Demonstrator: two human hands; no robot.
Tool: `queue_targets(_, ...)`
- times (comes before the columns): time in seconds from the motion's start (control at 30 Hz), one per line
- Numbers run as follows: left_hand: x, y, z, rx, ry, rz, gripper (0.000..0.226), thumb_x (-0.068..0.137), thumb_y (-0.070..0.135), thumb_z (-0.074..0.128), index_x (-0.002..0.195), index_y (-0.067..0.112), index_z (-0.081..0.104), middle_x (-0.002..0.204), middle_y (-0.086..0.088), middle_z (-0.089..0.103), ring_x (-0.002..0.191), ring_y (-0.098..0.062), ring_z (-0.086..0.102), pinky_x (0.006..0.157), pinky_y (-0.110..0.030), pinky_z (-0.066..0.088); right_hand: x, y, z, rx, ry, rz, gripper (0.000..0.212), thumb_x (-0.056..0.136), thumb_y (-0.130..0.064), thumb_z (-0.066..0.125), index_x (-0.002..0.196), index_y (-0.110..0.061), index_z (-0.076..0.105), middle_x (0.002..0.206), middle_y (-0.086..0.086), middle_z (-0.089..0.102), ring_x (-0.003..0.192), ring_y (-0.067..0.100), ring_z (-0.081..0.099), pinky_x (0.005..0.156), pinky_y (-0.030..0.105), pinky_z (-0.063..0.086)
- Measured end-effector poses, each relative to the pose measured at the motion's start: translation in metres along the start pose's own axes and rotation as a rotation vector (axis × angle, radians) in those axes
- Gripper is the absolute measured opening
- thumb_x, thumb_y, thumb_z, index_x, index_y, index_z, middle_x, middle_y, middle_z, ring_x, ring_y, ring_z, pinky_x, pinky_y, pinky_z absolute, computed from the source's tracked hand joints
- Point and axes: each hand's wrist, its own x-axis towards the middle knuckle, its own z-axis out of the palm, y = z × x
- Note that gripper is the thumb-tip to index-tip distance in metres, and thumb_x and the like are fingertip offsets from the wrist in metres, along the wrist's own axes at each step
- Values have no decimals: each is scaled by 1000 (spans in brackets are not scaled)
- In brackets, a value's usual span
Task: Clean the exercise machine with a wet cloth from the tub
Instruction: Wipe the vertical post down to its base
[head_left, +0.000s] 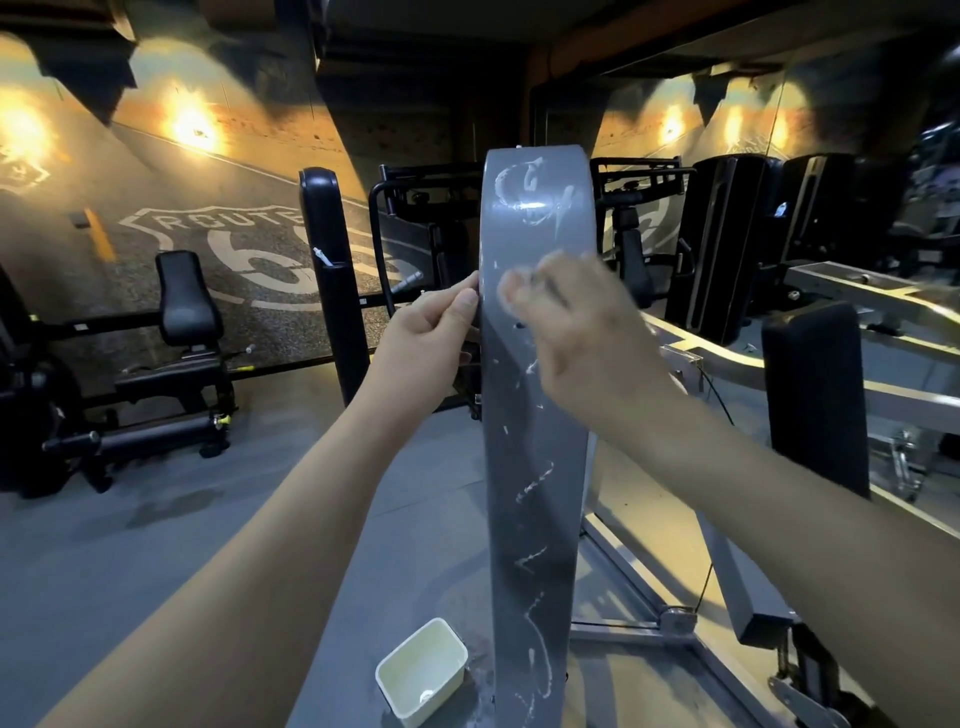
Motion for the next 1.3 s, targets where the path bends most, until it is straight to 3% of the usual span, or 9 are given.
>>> queue_targets(0.1,-6,0,-9,-11,-23,-28,31,110,29,46,130,27,70,110,12,77,103,-3,71,83,-23,55,-27,10,-9,-11,-63,-170,43,86,8,54,123,-6,69,99,13,59,84,29,45,71,37,34)
queue_targets(0.2,-11,-4,-13,10,-32,-35,33,109,31,45,129,30,71,115,12,76,113,-8,68,96,-37,54,-24,26,-17,-59,27,-62,46,81,11,60,121,-10,71,98,13,57,85,29,44,74,36,34)
queue_targets(0.27,-14,-5,-10,-7,-17,-39,33,109,29,45,127,28,72,112,10,77,110,-8,69,93,-33,54,-21,14,-9,-62,47,-6,43,83,11,60,121,-5,70,99,14,58,85,31,47,73,39,36)
queue_targets(0.4,-17,-3,-3,-59,26,-56,32,109,27,46,126,25,73,109,8,78,106,-8,70,89,-30,53,-33,10,-5,-53,-27,-131,44,84,8,62,125,-6,69,104,15,62,88,34,52,75,40,36)
queue_targets(0.6,-16,-6,-1,-59,37,-65,30,106,31,51,122,27,76,117,11,75,117,-9,66,103,-44,53,-31,5,-5,-63,39,-68,39,85,11,59,120,-2,71,104,15,64,89,31,47,74,39,36)
queue_targets(0.77,-18,-2,-1,-73,17,-77,30,107,30,51,117,24,78,112,9,77,112,-9,68,94,-36,53,-32,15,-11,-65,-13,-124,40,88,9,53,122,-5,70,102,14,64,87,33,53,72,41,38)
queue_targets(0.93,-17,0,0,-95,43,-91,29,104,31,55,104,18,82,104,1,78,104,-15,71,91,-36,55,-39,11,-14,-79,26,-30,35,89,9,56,118,-1,71,104,16,64,87,34,52,72,41,38)
queue_targets(1.1,-20,9,5,-144,56,-104,30,104,21,52,100,14,81,95,-4,79,84,-11,73,69,-19,54,-31,11,-6,-64,-2,-112,38,87,11,58,121,-1,69,103,16,64,87,32,51,72,40,39)
queue_targets(1.3,-17,6,6,-135,98,-117,31,104,22,53,100,11,81,99,-6,79,84,-11,71,68,-18,53,-32,41,-23,-62,38,-23,27,99,3,55,121,1,69,98,19,61,82,34,54,67,46,47)
